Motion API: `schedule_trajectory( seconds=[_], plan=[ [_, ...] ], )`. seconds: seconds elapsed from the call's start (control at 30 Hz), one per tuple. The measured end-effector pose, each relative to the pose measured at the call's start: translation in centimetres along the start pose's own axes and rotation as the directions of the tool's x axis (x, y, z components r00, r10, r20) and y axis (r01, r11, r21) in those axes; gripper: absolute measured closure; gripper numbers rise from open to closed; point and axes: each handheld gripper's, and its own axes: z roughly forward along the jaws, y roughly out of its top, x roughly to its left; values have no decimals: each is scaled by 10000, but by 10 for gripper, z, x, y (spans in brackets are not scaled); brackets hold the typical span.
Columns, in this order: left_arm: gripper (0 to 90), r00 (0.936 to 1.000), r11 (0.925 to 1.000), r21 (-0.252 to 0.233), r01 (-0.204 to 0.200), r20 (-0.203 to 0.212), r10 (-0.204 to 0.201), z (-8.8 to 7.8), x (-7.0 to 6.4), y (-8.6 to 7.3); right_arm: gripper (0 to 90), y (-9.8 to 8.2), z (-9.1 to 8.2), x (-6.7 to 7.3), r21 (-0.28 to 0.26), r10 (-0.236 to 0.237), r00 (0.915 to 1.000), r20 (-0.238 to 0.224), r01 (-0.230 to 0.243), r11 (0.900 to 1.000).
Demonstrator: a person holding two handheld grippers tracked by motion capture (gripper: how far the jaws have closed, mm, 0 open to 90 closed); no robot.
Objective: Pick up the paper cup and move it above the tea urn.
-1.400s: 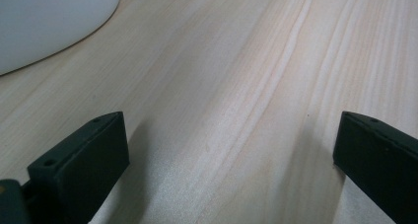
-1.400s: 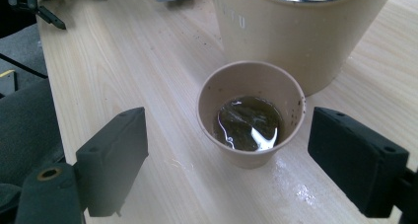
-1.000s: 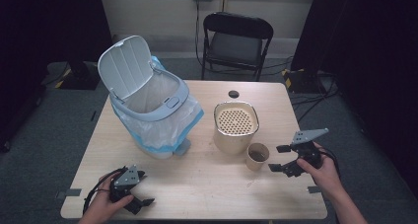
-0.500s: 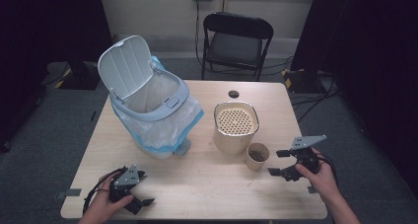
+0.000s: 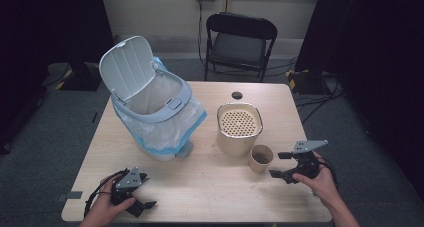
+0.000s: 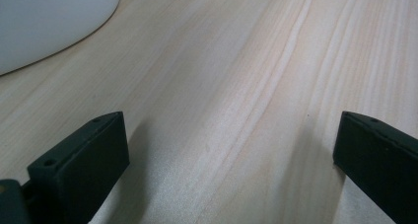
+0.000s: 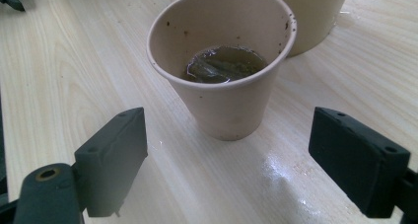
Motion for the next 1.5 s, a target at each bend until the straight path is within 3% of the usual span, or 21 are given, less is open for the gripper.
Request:
schedule_trajectory(
  seconds=[0.23, 0.77, 1.5],
  plan=[
    [0, 10000, 10000, 18, -48, -4, 48, 0, 0, 0, 148, -4, 12, 0, 69, -131, 9999, 85, 131, 9999],
    [0, 10000, 10000, 53, -55, -12, 55, 0, 0, 0, 182, 2, 24, 0, -396, -435, 9990, 101, 439, 9983],
    [0, 10000, 10000, 16, -22, -24, 22, 0, 0, 0, 225, 7, 44, -1, -831, -210, 9994, -281, 186, 9964]
  ],
)
